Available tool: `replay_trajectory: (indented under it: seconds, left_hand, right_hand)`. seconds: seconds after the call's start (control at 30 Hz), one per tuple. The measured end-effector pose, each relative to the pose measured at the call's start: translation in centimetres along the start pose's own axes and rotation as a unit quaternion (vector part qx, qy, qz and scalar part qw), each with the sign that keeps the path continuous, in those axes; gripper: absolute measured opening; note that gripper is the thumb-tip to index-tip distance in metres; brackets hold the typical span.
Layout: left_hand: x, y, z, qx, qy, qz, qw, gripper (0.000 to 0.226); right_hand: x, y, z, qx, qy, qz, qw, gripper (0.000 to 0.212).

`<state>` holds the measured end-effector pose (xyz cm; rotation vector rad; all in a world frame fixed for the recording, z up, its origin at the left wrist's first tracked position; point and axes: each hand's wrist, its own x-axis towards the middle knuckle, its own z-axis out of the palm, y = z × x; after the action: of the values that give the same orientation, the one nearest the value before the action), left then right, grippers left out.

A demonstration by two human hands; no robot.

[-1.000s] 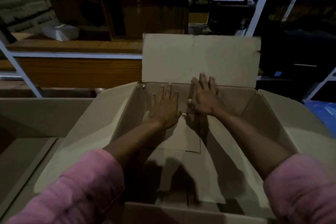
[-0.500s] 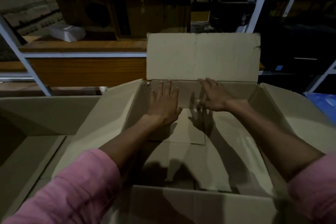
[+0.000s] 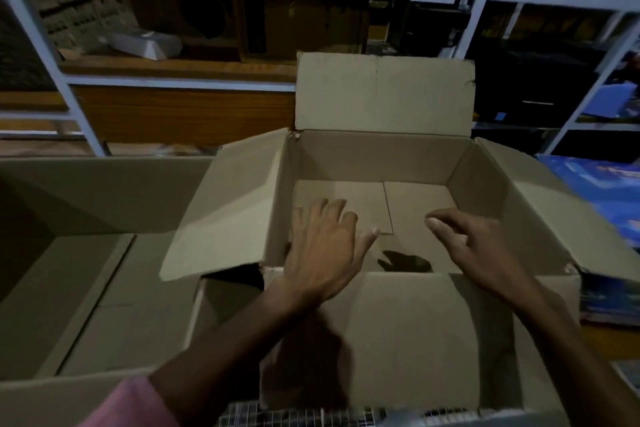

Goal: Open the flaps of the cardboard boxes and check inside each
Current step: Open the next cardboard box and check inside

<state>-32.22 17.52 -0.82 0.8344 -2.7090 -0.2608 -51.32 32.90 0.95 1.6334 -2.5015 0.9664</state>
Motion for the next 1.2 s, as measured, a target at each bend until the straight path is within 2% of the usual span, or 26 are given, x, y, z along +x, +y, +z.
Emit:
replay_trajectory:
  seconds: [0.1, 0.17, 0.23, 0.33, 0.47, 0.6, 0.7, 0.8, 0.87, 0.93, 1.0, 1.2]
  left_hand:
    - [-2.6, -0.2, 1.2, 0.055, 0.056, 0.096, 0.992, 0.059]
    - [-3.9, -0.6, 2.1, 0.080, 0.107, 0.166, 0.977, 0.048]
    - [-5.2, -1.3, 3.0, 0.110, 0.136, 0.197, 0.965, 0.042]
    - [-7.3, -2.7, 4.2, 0.152, 0.151, 0.114, 0.970, 0.046]
    - [-9.3, -3.1, 4.6, 0.171, 0.122, -0.043, 0.977, 0.071]
    - [-10.0, -2.1, 5.1, 0.167, 0.134, -0.106, 0.971, 0.082]
    - [-10.4, -1.5, 5.0, 0.151, 0.140, -0.154, 0.966, 0.081]
    - [-10.6, -0.8, 4.8, 0.114, 0.103, -0.170, 0.973, 0.083]
    - [-10.3, -0.9, 4.9, 0.031, 0.082, -0.165, 0.982, 0.080]
    - [-9.7, -1.0, 4.9, -0.066, 0.089, -0.147, 0.983, 0.074]
    - [-8.9, -1.2, 4.8, -0.110, 0.106, -0.139, 0.978, 0.067]
    - [-7.3, -0.5, 3.8, -0.100, 0.176, -0.119, 0.972, 0.062]
  right_hand:
    - [-3.9, 0.8, 0.5, -0.060, 0.051, 0.004, 0.997, 0.031]
    - [-6.1, 2.0, 1.2, -0.116, 0.068, -0.004, 0.991, 0.039]
    - [-7.8, 3.1, 1.6, -0.140, 0.086, 0.011, 0.986, 0.046]
    - [-9.6, 5.1, 1.5, -0.201, 0.112, 0.032, 0.973, 0.050]
    - [-11.0, 6.8, 0.6, -0.259, 0.125, 0.104, 0.952, 0.062]
    - [-11.3, 6.3, 0.2, -0.264, 0.142, 0.160, 0.940, 0.058]
    - [-11.4, 7.0, -0.2, -0.259, 0.126, 0.191, 0.938, 0.068]
    - [-11.5, 8.9, -0.4, -0.226, 0.096, 0.200, 0.949, 0.077]
    - [-11.3, 10.0, -0.5, -0.153, 0.076, 0.177, 0.969, 0.085]
    - [-10.8, 10.8, -0.7, -0.073, 0.079, 0.140, 0.984, 0.091]
    - [-10.1, 11.0, -0.9, -0.037, 0.089, 0.118, 0.988, 0.092]
    - [-8.1, 10.7, -2.7, -0.021, 0.138, 0.078, 0.987, 0.062]
